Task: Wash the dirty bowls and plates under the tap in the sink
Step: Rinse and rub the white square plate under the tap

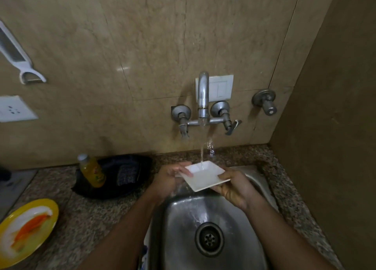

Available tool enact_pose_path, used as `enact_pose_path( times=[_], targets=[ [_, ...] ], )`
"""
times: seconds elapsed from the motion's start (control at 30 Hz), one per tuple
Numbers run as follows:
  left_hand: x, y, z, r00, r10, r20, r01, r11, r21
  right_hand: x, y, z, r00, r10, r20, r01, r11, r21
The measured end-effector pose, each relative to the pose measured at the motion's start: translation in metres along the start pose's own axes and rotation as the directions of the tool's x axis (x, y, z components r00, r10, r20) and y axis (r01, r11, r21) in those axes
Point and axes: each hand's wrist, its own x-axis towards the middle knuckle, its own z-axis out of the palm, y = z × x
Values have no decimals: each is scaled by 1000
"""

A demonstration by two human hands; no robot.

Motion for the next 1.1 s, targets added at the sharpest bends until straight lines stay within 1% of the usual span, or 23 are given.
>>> enact_pose_path(
  times=[0.07, 0.1, 0.13, 0.17, 0.2, 0.23, 0.27, 0.33, 0.4, 0.47, 0.5, 0.53, 0.6, 0.67, 0.7, 0.73, 0.8, 0.83, 0.87, 0.97, 1.03, 1.07, 1.1],
  targets=[
    [4, -4, -1, 967, -82, -241, 59, 993, -99, 2, 5, -6, 998, -54, 12, 54, 998, 32],
    [4, -6, 1, 951, -149, -270, 108, 981, -160, 2, 6, -8, 997, -80, 10, 79, 996, 42],
    [3, -7, 6, 945, -239, -222, 186, 954, -234, 2, 8, -11, 994, -108, 13, 107, 993, 39],
    [1, -5, 11, 939, -319, -132, 276, 924, -266, 2, 10, -14, 990, -138, 23, 137, 990, 19],
    [-1, -3, 18, 924, -379, -52, 355, 900, -253, 0, 11, -16, 985, -170, 36, 170, 985, -14],
    [-2, -1, 24, 913, -407, 6, 398, 891, -219, -1, 12, -17, 980, -198, 35, 200, 978, -62],
    [0, -2, 28, 913, -407, 25, 404, 894, -194, -1, 12, -19, 975, -222, 22, 224, 967, -122],
    [6, -4, 31, 932, -364, -8, 356, 915, -190, -3, 8, -16, 952, -302, -45, 270, 902, -336],
    [13, -5, 30, 943, -328, -61, 311, 930, -193, -5, -2, -7, 879, -462, -118, 327, 763, -557],
    [17, -2, 29, 951, -288, -113, 276, 954, -114, -7, -21, 6, 762, -629, -155, 389, 636, -667],
    [17, 1, 30, 956, -268, -122, 260, 963, -76, -8, -33, 12, 707, -692, -145, 409, 568, -714],
    [17, 3, 30, 960, -249, -128, 244, 968, -51, -9, -45, 18, 678, -726, -111, 407, 497, -767],
    [15, 8, 31, 967, -216, -135, 214, 976, -28, -7, -67, 31, 687, -726, -4, 351, 338, -873],
    [15, 10, 31, 972, -193, -137, 193, 981, -14, 2, -80, 39, 682, -729, 50, 272, 190, -943],
    [15, 9, 31, 973, -186, -135, 187, 982, -3, 8, -84, 40, 659, -751, 53, 240, 143, -960],
    [15, 8, 30, 974, -183, -135, 186, 983, 10, 12, -86, 42, 618, -784, 52, 209, 100, -973],
    [15, 6, 27, 973, -177, -145, 185, 982, 44, 19, -84, 42, 507, -855, 108, 156, -33, -987],
    [14, 6, 26, 974, -168, -153, 179, 982, 60, 20, -82, 43, 477, -866, 151, 134, -98, -986],
    [14, 5, 26, 975, -156, -155, 168, 983, 67, 20, -80, 44, 465, -867, 177, 126, -133, -983],
    [10, 3, 24, 983, -102, -155, 118, 988, 101, 18, -79, 47, 473, -860, 191, 118, -152, -981],
    [6, 4, 22, 985, -47, -167, 76, 983, 167, 12, -78, 44, 529, -824, 204, 77, -193, -978],
    [2, 6, 22, 985, -14, -172, 49, 978, 202, 7, -75, 40, 565, -802, 193, 82, -179, -980],
    [-2, 8, 21, 984, 16, -176, 26, 972, 234, 1, -69, 35, 608, -776, 164, 112, -121, -986]
  ],
)
